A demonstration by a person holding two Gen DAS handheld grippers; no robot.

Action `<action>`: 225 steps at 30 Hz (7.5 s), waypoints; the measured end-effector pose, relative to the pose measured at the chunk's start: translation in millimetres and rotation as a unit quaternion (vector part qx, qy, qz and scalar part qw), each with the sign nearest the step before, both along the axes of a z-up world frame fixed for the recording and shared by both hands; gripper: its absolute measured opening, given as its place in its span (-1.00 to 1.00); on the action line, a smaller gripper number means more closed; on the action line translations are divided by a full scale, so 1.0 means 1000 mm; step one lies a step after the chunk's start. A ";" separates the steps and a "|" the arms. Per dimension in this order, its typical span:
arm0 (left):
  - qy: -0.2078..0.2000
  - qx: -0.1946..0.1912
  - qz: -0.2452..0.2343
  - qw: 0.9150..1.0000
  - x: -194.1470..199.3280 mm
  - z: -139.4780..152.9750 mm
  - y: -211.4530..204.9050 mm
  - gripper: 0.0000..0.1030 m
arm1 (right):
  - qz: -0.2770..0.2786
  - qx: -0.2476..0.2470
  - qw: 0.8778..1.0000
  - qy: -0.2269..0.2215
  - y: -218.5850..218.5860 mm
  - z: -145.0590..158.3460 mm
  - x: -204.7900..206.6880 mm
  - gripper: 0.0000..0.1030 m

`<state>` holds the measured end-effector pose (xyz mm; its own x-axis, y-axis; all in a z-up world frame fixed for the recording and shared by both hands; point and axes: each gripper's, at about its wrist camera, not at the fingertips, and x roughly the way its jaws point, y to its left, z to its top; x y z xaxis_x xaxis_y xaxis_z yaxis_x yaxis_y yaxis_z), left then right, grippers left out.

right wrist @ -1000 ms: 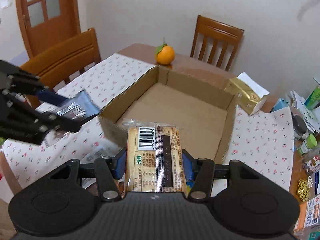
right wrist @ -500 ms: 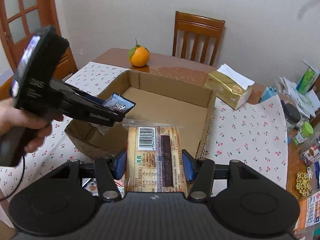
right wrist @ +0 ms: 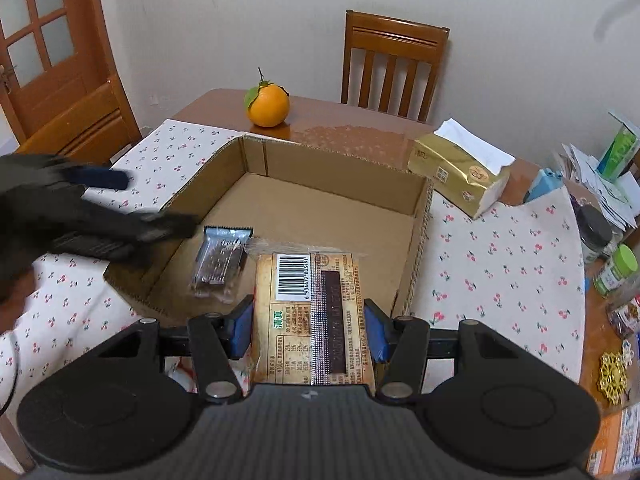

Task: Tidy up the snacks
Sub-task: 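Carry both packets over the cardboard box and open both grippers to drop them, then move the right gripper to the long yellow packet and close on it, then grasp the white-and-blue printed packet with the left gripper while the right holds the yellow packet, then carry both packets into the cardboard box and open both grippers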

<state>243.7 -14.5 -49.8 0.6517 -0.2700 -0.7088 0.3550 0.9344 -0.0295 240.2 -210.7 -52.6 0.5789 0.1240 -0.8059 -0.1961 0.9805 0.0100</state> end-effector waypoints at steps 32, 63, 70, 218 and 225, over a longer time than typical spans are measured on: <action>0.046 0.040 0.091 0.994 -0.073 -0.019 0.070 0.88 | 0.012 -0.031 0.999 -0.004 0.039 -0.038 0.117 1.00; 0.064 0.060 -0.148 0.985 -0.117 -0.054 0.067 0.88 | -0.166 -0.128 0.978 -0.015 0.045 -0.014 -0.130 1.00; 0.076 0.057 -0.141 0.986 -0.119 -0.059 0.059 0.88 | -0.154 -0.125 0.980 0.017 0.034 -0.032 -0.142 1.00; 0.098 0.057 -0.086 0.990 -0.097 -0.083 0.056 0.37 | -0.059 -0.025 0.992 0.109 -0.023 -0.052 -0.123 0.22; 0.090 0.053 -0.092 0.990 -0.105 -0.059 0.055 0.37 | -0.041 -0.036 0.994 0.090 -0.017 -0.023 -0.129 0.22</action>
<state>138.2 40.5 -108.6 0.4592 -0.2915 -0.8391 0.5180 0.8553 -0.0136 111.2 -227.7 -75.9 0.4295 0.0206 -0.9028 -0.1172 0.9926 -0.0331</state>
